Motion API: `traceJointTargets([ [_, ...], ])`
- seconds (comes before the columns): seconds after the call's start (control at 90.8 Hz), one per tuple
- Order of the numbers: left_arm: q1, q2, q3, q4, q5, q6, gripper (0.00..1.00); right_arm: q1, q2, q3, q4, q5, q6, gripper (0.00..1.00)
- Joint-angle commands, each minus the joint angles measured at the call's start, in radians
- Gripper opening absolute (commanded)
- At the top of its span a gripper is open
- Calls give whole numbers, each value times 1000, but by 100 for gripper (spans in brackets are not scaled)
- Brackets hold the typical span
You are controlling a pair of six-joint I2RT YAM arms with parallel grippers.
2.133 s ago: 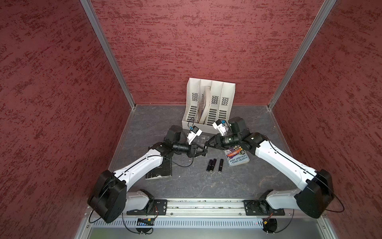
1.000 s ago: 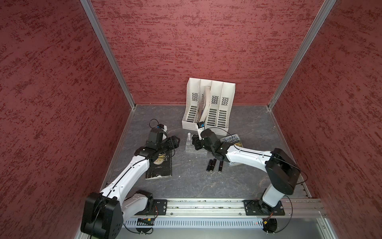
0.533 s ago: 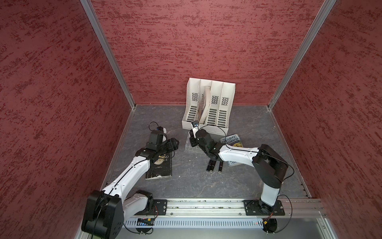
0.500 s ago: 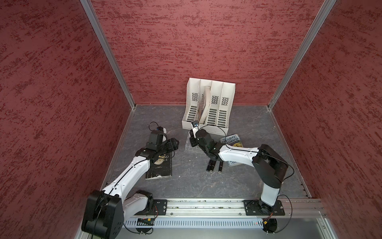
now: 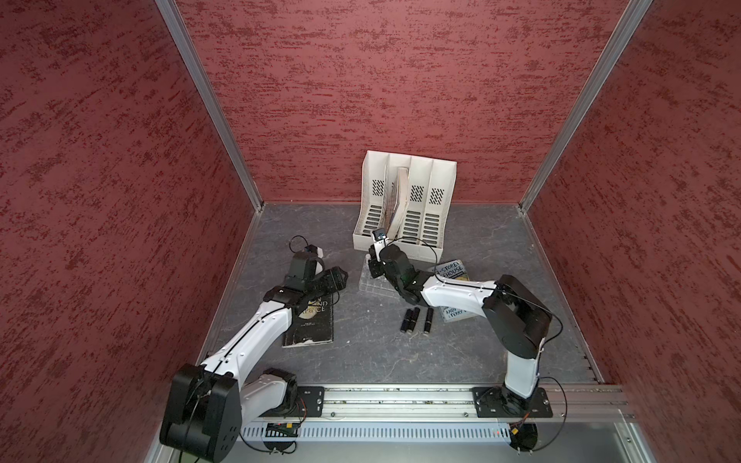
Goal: Arrange the lipsticks in the organizer
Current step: Place the lipstick in the storage box.
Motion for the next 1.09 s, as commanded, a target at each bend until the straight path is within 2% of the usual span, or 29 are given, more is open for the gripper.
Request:
traceJointTargets([
  [0.0, 9, 4, -8, 20, 14, 9, 76, -10, 12, 5, 33, 14, 7, 8],
  [0.882, 11, -10, -12, 26, 14, 6, 75, -12, 41, -79, 72, -24, 79, 8],
  [1.003, 10, -13, -10, 23, 11, 6, 75, -11, 37, -79, 67, -20, 79, 14],
  [1.08, -5, -22, -5, 21, 0, 20, 75, -11, 32, -77, 59, -19, 85, 28],
])
